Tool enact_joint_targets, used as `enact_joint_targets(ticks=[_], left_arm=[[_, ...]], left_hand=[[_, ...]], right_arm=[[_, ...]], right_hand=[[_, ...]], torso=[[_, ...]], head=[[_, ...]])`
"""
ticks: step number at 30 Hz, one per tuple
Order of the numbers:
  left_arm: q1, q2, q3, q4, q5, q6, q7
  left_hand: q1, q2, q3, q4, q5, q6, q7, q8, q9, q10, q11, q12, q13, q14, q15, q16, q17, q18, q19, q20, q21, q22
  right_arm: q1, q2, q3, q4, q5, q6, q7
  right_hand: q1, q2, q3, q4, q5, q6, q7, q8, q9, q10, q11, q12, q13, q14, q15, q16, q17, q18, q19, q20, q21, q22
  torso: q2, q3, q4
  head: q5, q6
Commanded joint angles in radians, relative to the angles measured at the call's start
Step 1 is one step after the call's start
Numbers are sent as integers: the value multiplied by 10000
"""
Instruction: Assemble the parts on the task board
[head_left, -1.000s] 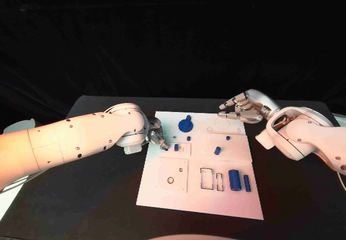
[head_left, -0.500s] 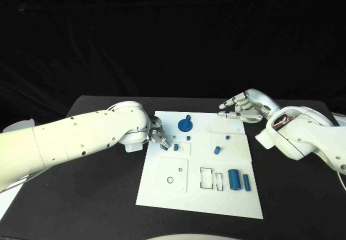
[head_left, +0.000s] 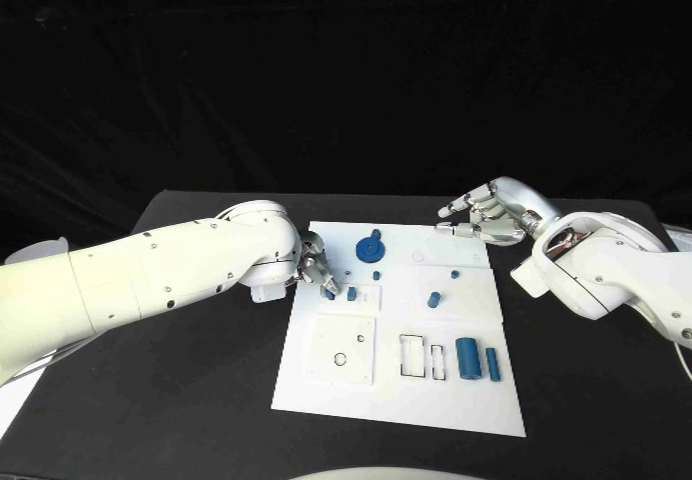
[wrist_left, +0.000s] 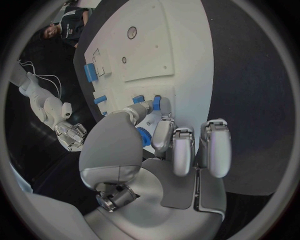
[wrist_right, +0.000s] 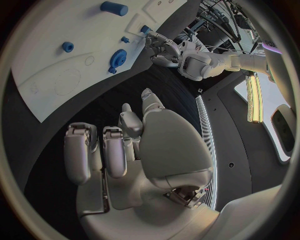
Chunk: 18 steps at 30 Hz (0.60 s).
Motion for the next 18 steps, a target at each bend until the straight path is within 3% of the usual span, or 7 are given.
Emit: enact_joint_targets(ticks=[1, 13, 18], left_arm=[[-93, 52, -72, -37, 52, 402, -238], [-93, 98, -75, -137, 52, 438, -273], [-94, 103, -75, -162, 52, 386, -293]], left_hand=[[-130, -17, -102, 24, 13, 247, -174, -48, -29, 74, -25, 67, 35, 1034, -75, 31, 2635, -161, 792, -91, 78, 2085], [-612, -261, -1047, 370, -15, 447, -200, -150, -226, 86, -43, 129, 140, 1034, -98, 31, 2635, -165, 798, -111, 86, 2105], [-642, -256, -1522, 520, -15, 489, -194, -187, -295, 81, -42, 139, 167, 1034, -102, 31, 2635, -165, 798, -117, 83, 2107]], right_arm=[[-5, -3, 0, 26, -50, 114, 0], [-5, -16, 1, 46, -52, 106, 5], [-4, -22, 1, 49, -53, 99, 5]], right_hand=[[60, 24, -56, -5, 43, 12, -31, 14, 13, -42, -5, -48, -12, 863, 42, -33, 1879, -23, 10, 32, -40, 287], [60, 24, -56, -5, 43, 12, -31, 14, 13, -42, -5, -48, -12, 863, 42, -33, 1879, -23, 10, 32, -40, 287], [60, 24, -56, -5, 43, 12, -31, 14, 13, -42, -5, -48, -12, 863, 42, -33, 1879, -23, 10, 32, -40, 287]], torso=[[1, -3, 3], [-3, -2, 8], [0, -2, 15]], head=[[-13, -10], [-31, -37], [-32, -39]])
